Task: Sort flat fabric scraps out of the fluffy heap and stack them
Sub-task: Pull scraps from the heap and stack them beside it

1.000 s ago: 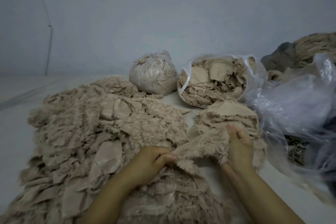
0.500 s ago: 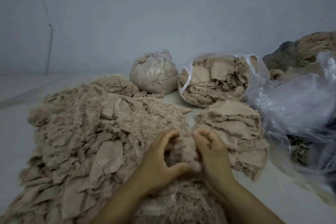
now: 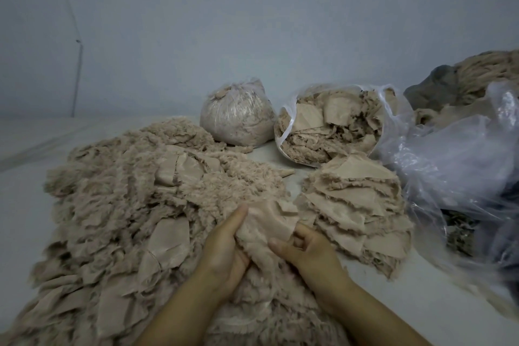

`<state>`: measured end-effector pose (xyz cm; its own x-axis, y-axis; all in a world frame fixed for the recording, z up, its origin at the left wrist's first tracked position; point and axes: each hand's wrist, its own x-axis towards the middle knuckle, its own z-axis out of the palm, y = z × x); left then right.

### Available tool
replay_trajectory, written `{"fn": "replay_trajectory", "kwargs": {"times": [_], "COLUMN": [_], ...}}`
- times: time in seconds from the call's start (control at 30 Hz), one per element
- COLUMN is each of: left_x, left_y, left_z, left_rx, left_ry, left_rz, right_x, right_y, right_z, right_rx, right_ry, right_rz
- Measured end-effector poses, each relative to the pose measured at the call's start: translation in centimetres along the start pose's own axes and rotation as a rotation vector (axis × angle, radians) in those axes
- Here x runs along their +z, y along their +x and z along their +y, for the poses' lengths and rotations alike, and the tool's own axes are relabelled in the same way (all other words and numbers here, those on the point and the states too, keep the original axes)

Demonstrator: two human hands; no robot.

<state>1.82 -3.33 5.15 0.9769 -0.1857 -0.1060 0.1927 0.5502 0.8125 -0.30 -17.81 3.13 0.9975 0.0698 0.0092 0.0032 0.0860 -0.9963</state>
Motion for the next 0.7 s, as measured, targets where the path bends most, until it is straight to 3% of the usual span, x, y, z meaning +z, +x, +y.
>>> {"fn": "replay_trajectory", "kwargs": {"times": [0.13, 0.23, 0.3, 0.4, 0.47, 0.6, 0.7], "left_x": [-1.1, -1.2, -1.1, -1.1, -1.3, -1.8, -2.0], "left_y": [0.4, 0.0, 0.1, 0.6, 1.0, 1.6, 1.7], "left_z": [1.0, 0.6, -0.1, -0.4, -0.1, 0.5, 0.8], "left_rx": [-0.009, -0.008, 0.074, 0.187, 0.237, 0.316, 0.362], "left_ry": [0.014, 0.212, 0.304, 0.296, 0.296, 0.328, 0.285], "left_rz": [-0.019, -0.100, -0.030, 0.106, 0.183, 0.333, 0.379], "right_x": [-0.3, 0.0, 0.3, 0.6, 0.6, 0.8, 1.3], "right_y": [0.3, 0.1, -0.1, -0.5, -0.7, -0.7, -0.8], "right_z": [0.0, 0.2, 0.4, 0.3, 0.3, 0.3, 0.6], "right_rx": [-0.086, -0.243, -0.236, -0.058, 0.018, 0.041, -0.056], "right_ry": [-0.043, -0.292, -0.278, -0.109, -0.150, -0.207, -0.275], "right_rz": [0.051, 0.063, 0.031, -0.170, -0.252, -0.251, -0.217]}}
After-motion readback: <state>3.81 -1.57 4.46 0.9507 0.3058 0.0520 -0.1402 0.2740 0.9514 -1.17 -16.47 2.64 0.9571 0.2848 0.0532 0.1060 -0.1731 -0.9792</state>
